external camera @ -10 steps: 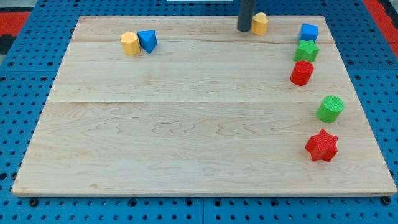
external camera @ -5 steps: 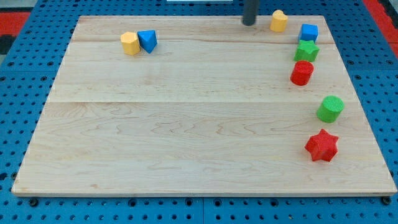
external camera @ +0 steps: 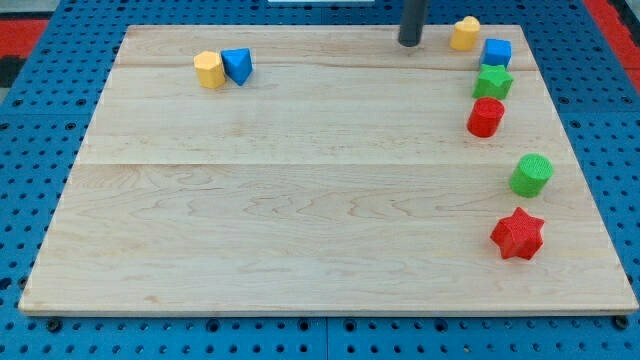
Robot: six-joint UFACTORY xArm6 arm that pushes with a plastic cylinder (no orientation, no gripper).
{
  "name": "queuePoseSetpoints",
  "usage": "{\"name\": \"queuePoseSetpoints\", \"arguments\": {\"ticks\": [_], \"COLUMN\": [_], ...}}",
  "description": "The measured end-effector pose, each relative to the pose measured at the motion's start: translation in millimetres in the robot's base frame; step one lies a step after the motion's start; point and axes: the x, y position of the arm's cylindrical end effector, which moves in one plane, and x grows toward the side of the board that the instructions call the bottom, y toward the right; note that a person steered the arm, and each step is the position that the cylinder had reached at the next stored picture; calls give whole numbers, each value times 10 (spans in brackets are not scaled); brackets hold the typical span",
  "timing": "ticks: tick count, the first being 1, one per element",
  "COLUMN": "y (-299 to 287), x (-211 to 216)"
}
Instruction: Push yellow heart above blue cube
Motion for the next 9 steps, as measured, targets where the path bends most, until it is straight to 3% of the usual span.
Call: {"name": "queuePoseSetpoints", "arguments": {"ticks": [2, 4, 5, 7, 9], "y": [754, 894, 498, 878, 916], "x": [121, 183, 75, -184, -1]}}
